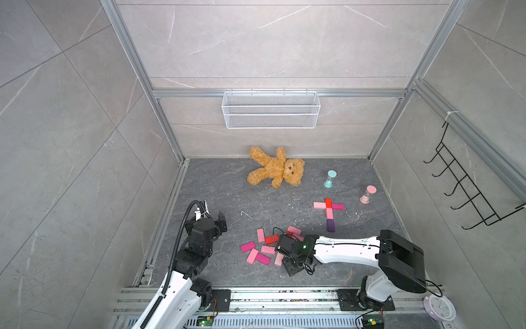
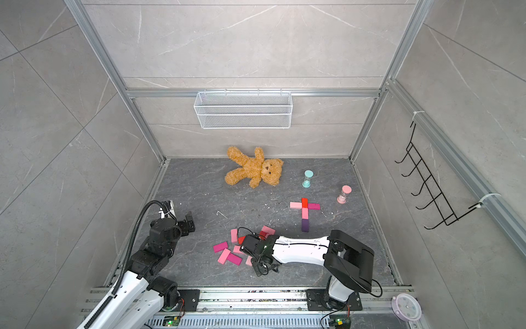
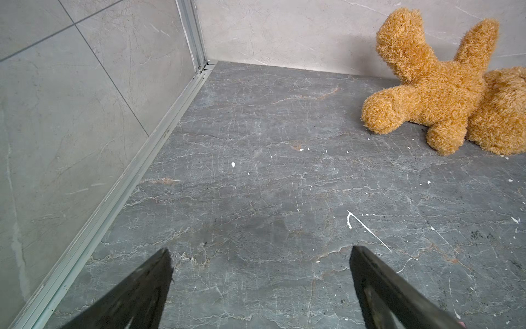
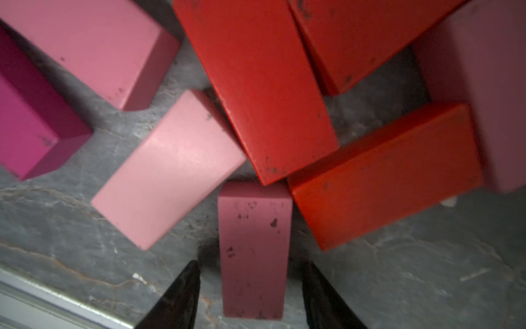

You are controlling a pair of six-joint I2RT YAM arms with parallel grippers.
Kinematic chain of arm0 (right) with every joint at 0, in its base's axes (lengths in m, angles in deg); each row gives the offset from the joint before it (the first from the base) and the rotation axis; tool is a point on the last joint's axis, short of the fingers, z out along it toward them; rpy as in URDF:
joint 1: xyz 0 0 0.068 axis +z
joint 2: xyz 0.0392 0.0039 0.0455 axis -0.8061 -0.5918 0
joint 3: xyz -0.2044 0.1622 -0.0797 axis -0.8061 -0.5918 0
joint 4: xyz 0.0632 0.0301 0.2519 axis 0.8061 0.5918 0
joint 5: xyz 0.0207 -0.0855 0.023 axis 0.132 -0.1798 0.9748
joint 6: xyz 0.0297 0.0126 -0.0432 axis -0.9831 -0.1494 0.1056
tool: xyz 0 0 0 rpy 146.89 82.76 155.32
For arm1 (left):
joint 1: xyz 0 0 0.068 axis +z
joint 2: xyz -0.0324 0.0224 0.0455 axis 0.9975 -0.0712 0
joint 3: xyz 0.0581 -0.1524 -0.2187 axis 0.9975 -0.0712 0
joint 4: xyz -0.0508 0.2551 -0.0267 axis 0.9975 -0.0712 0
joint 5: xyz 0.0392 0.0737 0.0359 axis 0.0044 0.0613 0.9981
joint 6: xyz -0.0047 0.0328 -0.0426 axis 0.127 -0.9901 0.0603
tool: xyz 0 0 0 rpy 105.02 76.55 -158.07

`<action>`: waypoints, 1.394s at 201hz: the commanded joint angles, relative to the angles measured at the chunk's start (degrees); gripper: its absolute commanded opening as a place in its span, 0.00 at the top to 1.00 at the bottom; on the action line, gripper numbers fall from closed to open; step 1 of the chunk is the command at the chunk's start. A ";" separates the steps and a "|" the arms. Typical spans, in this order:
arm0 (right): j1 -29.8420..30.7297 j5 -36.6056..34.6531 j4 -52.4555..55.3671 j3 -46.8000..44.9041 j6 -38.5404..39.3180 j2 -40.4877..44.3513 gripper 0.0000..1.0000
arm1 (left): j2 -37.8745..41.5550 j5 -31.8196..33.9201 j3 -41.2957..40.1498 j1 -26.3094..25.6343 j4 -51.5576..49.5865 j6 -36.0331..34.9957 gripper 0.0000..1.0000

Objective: Assemble the letter t with building blocks
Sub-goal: Pick up the building block from the center of the board.

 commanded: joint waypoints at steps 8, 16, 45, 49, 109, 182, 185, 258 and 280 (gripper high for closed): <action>0.16 -1.76 0.64 1.37 -0.56 -2.22 0.46 | -0.32 0.85 2.12 -0.30 1.49 -0.22 0.00; 0.19 -1.70 0.93 1.60 -0.27 -2.45 0.48 | -0.40 0.81 2.08 -0.30 1.49 -0.20 0.00; 0.14 -1.50 1.27 2.08 0.45 -3.12 0.56 | -0.41 0.77 2.21 -0.35 1.58 -0.30 0.00; 0.15 -1.58 1.29 2.19 0.57 -3.21 0.58 | -0.41 0.76 2.22 -0.30 1.59 -0.23 0.00; 0.01 -2.41 3.96 2.61 7.28 0.50 0.74 | -0.10 0.75 2.12 -0.31 1.58 -0.19 0.00; -6.36 -9.18 7.41 4.75 23.35 15.66 0.83 | 0.73 0.52 1.86 -0.35 1.58 -0.22 0.00; -6.69 -10.10 7.53 4.90 24.00 16.13 0.85 | 0.73 0.58 1.86 -0.31 1.58 -0.25 0.00; -17.05 -19.85 3.19 4.48 44.61 26.10 0.93 | 1.32 0.23 1.70 -0.30 2.06 -0.63 0.01; -22.42 -19.66 -1.65 1.81 54.26 28.05 1.00 | 1.69 0.23 1.43 -0.30 2.45 -0.82 0.00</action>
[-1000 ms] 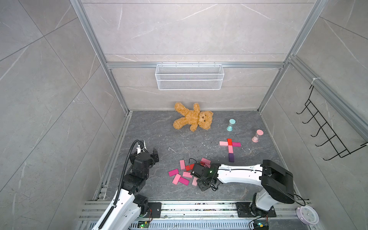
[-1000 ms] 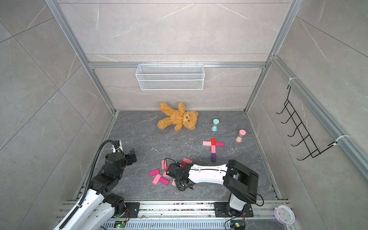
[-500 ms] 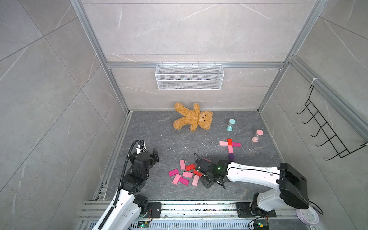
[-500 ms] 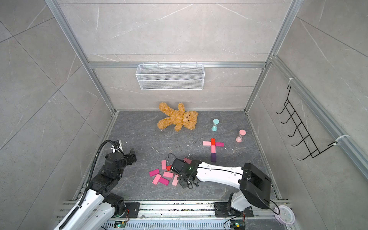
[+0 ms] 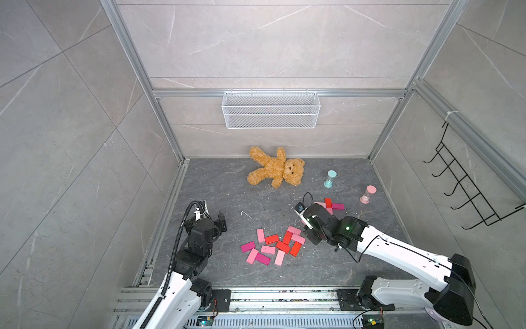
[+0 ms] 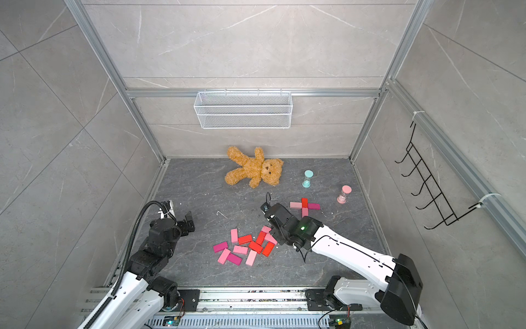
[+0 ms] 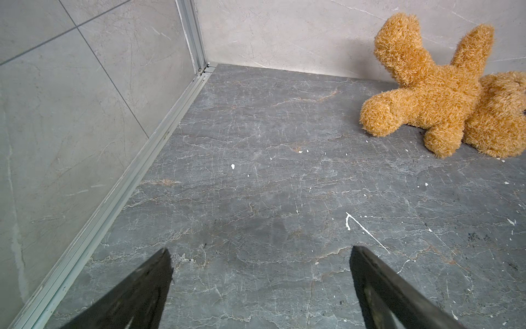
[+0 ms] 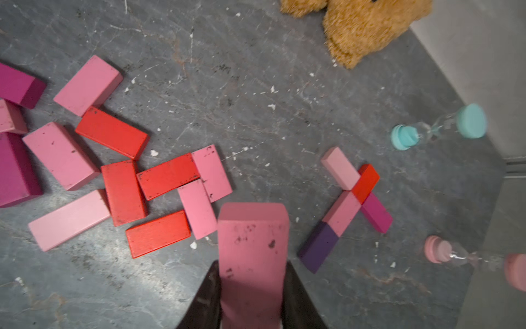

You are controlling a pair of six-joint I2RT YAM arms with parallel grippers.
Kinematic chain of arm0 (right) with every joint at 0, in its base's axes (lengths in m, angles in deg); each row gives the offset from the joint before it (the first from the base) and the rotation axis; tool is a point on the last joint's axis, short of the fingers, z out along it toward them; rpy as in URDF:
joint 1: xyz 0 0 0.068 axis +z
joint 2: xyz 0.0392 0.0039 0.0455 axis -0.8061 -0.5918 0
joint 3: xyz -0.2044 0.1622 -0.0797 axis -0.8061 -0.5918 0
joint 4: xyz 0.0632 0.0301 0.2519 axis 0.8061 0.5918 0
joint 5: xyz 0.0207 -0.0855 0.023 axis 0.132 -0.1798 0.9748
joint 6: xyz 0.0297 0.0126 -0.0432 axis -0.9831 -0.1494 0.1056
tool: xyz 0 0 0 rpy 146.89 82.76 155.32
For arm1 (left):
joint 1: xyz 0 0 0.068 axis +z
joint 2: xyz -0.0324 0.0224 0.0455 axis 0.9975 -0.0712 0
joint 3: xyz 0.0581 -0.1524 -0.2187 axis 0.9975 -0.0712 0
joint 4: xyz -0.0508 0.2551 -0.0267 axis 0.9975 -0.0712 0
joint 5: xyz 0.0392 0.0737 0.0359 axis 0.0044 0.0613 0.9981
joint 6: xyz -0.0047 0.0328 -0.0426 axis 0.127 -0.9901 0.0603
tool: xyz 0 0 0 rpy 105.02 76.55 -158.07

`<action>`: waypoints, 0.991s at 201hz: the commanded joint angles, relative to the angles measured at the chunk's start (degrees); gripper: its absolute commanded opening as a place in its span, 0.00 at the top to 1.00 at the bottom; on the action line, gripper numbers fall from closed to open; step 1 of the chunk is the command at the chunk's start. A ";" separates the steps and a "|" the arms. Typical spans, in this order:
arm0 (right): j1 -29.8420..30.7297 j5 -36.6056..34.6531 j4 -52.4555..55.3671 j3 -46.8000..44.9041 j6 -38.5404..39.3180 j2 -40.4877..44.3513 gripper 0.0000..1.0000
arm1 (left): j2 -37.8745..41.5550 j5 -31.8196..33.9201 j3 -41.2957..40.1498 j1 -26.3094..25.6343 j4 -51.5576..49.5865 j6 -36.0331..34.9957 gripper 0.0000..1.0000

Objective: Assemble the letter t with building blocks
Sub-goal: Pick up the building block from the center of the board, then assemble the building block at the center of the board.

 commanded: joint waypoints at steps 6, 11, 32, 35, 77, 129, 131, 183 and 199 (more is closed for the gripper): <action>-5.46 -2.06 -7.34 -3.77 15.74 3.10 1.00 | 0.92 0.20 1.30 -0.30 2.54 -0.80 0.01; -6.65 -0.93 -8.48 -4.90 18.62 3.68 1.00 | 0.93 0.11 1.25 -0.30 2.72 -0.86 0.01; -12.16 5.83 -11.35 -7.85 27.78 6.12 1.00 | 0.85 -0.16 0.94 -0.30 3.14 -1.24 0.01; -12.94 7.02 -11.38 -7.96 28.47 6.34 1.00 | 0.85 -0.16 1.03 -0.30 3.12 -1.12 0.00; -21.94 18.10 -4.19 -5.52 44.07 5.45 1.00 | 1.39 -0.33 0.48 -0.30 3.88 -1.22 0.01; -30.95 19.51 7.83 2.42 60.12 -4.34 1.00 | 1.92 -0.68 -0.11 -0.31 4.78 -1.76 0.01; -31.26 18.90 8.10 2.55 60.56 -4.89 1.00 | 1.90 -0.69 -0.14 -0.30 4.86 -1.73 0.01; -37.83 16.37 7.53 3.12 63.06 -8.74 1.00 | 1.41 -0.53 -0.47 -0.30 6.48 -2.35 0.01; -38.66 14.02 5.28 0.25 65.30 -7.17 1.00 | 1.24 -0.67 -0.20 -0.30 6.19 -2.36 0.01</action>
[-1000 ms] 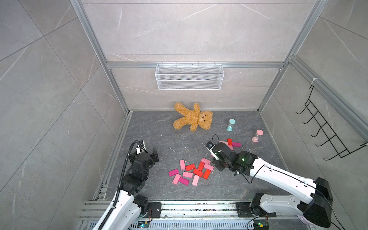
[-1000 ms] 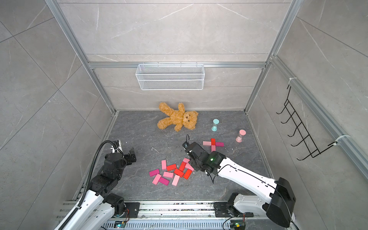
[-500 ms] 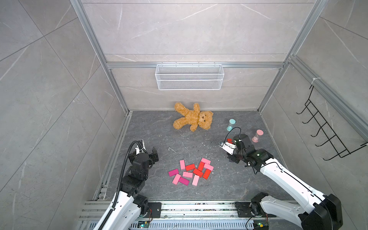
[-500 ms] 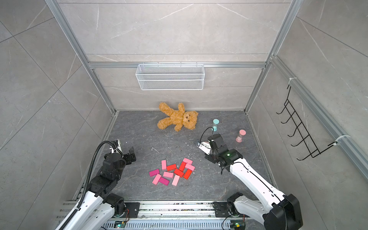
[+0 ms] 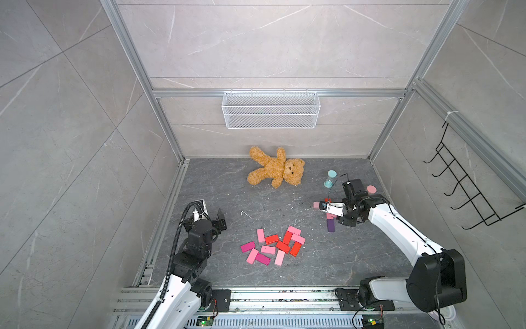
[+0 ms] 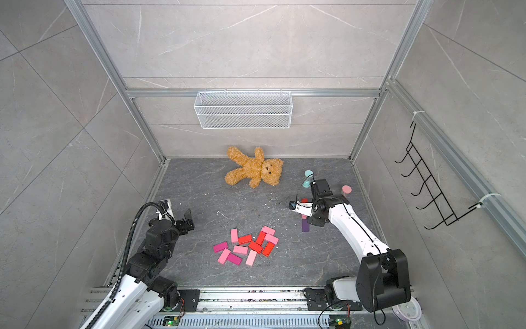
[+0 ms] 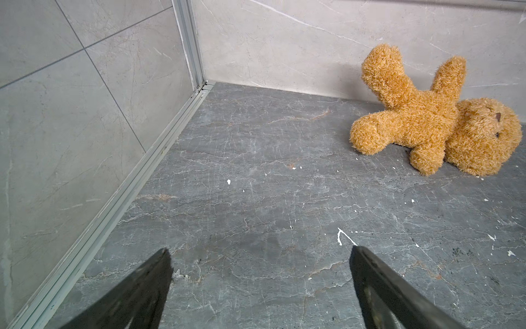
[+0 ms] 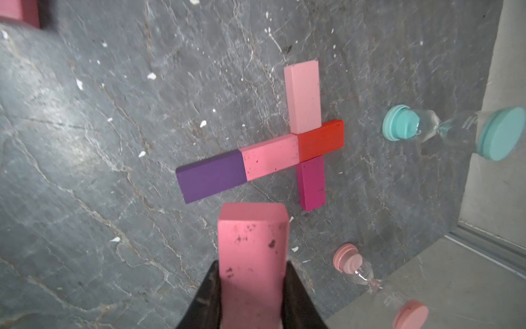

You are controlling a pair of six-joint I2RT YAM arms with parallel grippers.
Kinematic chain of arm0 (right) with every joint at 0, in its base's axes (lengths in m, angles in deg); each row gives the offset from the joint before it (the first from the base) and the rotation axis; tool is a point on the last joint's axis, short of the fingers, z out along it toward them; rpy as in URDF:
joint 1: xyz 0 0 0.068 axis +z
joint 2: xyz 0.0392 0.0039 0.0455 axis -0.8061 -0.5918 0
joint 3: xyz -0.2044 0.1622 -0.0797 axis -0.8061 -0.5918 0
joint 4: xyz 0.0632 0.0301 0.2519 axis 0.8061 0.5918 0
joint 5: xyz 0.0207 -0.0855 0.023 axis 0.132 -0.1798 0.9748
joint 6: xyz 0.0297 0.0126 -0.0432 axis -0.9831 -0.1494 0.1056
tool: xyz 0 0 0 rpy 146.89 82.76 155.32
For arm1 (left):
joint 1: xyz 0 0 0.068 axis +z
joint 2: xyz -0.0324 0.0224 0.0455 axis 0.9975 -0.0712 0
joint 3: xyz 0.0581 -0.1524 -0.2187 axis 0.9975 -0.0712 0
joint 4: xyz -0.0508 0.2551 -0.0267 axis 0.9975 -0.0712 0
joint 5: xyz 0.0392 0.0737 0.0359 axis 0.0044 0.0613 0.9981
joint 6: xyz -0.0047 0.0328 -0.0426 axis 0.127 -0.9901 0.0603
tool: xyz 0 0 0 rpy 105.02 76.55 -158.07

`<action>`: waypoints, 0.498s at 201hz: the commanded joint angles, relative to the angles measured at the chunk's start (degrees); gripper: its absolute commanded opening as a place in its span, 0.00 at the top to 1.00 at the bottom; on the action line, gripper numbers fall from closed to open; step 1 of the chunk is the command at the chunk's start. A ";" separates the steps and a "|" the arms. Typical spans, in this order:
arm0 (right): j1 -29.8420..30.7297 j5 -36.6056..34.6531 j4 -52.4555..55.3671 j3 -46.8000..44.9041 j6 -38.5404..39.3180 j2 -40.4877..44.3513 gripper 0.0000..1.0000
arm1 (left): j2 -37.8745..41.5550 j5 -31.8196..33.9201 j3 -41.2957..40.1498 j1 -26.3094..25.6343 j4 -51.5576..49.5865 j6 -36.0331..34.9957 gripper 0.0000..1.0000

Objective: Assemble the letter t with building blocks
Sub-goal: Assemble the building block at the center of the board.

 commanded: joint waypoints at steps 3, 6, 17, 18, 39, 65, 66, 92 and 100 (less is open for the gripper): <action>-1.16 -3.12 -0.73 -2.52 5.02 2.21 1.00 | -0.02 -0.40 0.54 -0.30 2.49 -1.30 0.01; -1.29 -3.18 -1.35 -3.17 5.43 2.56 1.00 | 0.00 -0.42 0.58 -0.30 2.38 -1.32 0.01; -1.54 -4.11 -3.55 -5.33 6.87 3.11 1.00 | 0.34 -0.42 0.55 -0.30 2.27 -1.11 0.01; -1.54 -4.24 -3.80 -5.58 6.96 3.17 1.00 | 0.43 -0.46 0.48 -0.30 2.25 -1.11 0.01; -1.62 -6.51 -8.32 -9.20 8.72 3.22 1.00 | 0.96 -0.47 0.06 -0.31 2.54 -0.87 0.01; -3.21 -5.75 -11.11 -10.75 9.61 2.29 1.00 | 1.06 -0.48 -0.54 -0.30 3.22 -0.62 0.01; -3.34 -5.46 -10.92 -10.67 9.51 2.14 1.00 | 1.01 -0.44 -0.59 -0.35 3.35 -0.60 0.01; -4.44 -1.44 -6.09 -6.18 7.72 -3.43 1.00 | -0.77 -0.54 -1.29 -0.30 6.35 -1.19 0.01; -4.48 -1.51 -6.22 -5.92 7.82 -5.08 1.00 | -1.42 -0.78 -0.77 -0.30 5.99 -1.29 0.01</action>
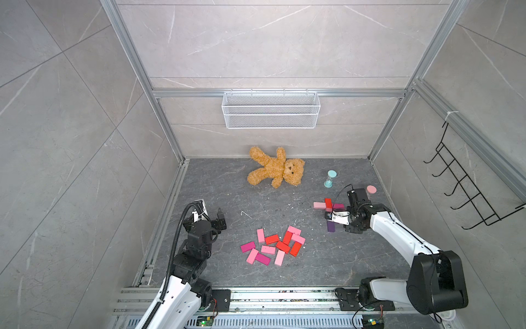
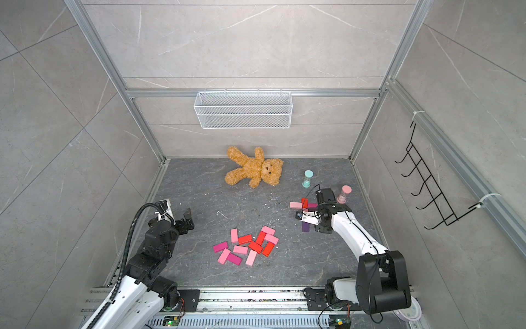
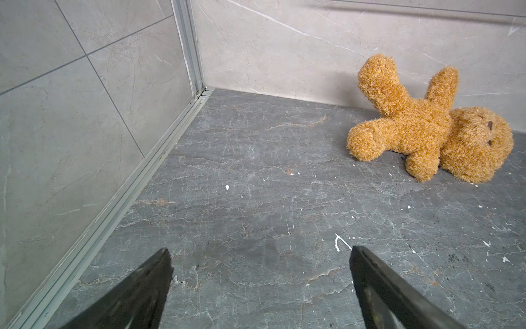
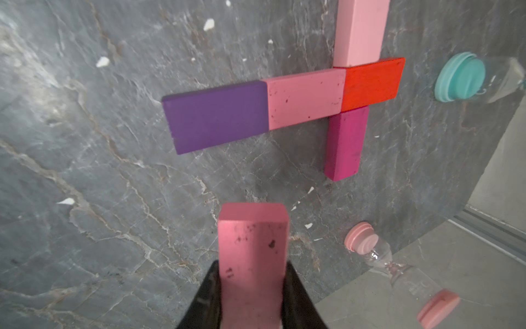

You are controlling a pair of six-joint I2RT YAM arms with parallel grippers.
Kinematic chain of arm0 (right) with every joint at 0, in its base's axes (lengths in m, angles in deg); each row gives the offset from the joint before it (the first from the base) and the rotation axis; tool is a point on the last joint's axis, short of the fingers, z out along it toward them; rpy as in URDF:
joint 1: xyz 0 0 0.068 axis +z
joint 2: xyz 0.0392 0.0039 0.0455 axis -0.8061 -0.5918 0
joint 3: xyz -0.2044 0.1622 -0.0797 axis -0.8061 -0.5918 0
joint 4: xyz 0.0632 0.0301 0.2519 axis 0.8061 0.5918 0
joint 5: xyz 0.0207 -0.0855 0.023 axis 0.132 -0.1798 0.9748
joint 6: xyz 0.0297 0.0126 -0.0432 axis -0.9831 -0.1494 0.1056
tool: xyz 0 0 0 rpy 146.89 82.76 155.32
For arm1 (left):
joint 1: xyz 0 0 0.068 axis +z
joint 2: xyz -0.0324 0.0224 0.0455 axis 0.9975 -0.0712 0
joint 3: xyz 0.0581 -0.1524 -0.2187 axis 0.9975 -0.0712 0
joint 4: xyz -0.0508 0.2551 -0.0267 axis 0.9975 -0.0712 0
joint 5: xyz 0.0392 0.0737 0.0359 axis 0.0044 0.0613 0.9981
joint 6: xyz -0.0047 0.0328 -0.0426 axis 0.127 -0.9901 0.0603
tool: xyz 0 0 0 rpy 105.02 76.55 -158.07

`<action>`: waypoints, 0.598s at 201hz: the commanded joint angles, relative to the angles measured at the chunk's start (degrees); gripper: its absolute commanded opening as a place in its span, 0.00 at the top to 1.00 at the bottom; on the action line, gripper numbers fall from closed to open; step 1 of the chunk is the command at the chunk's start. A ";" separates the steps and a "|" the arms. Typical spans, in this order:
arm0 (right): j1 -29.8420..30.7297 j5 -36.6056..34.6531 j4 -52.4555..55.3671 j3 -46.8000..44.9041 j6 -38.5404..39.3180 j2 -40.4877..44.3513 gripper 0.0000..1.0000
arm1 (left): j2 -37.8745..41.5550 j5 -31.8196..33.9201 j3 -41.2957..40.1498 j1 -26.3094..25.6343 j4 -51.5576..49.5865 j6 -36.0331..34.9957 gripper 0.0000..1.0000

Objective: Assemble the letter t with building blocks
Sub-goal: Assemble the building block at the center of the board.

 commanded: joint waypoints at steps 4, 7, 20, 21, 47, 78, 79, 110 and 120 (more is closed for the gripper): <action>-0.18 2.49 1.40 2.76 0.41 -5.04 1.00 | -1.83 -0.91 0.48 -0.31 3.53 -1.35 0.01; -0.23 2.41 1.48 2.77 0.51 -5.51 1.00 | -1.93 -1.05 0.61 -0.30 3.41 -1.35 0.01; -0.18 2.22 0.72 2.14 0.88 -6.89 1.00 | -1.65 -1.17 0.70 -0.30 3.09 -1.40 0.01; -0.22 2.20 0.63 2.12 0.89 -6.93 1.00 | -1.60 -1.14 0.61 -0.30 3.09 -1.37 0.01; -0.22 0.20 -0.31 1.09 2.47 -7.75 1.00 | -0.23 -0.41 -0.10 -0.35 3.61 -1.33 0.01; -0.26 -0.73 0.43 1.30 2.58 -9.63 1.00 | -0.48 0.12 -0.01 -0.30 3.30 -1.65 0.01; -0.26 -0.81 0.44 1.26 2.62 -9.75 1.00 | -0.48 0.12 -0.01 -0.30 3.32 -1.67 0.01; -0.26 -0.90 -0.65 0.30 2.40 -11.08 1.00 | -0.71 0.39 0.03 -0.30 3.26 -1.93 0.01; -0.32 -0.80 -1.29 -0.39 2.47 -10.77 1.00 | -0.83 0.47 0.06 -0.30 3.32 -2.00 0.01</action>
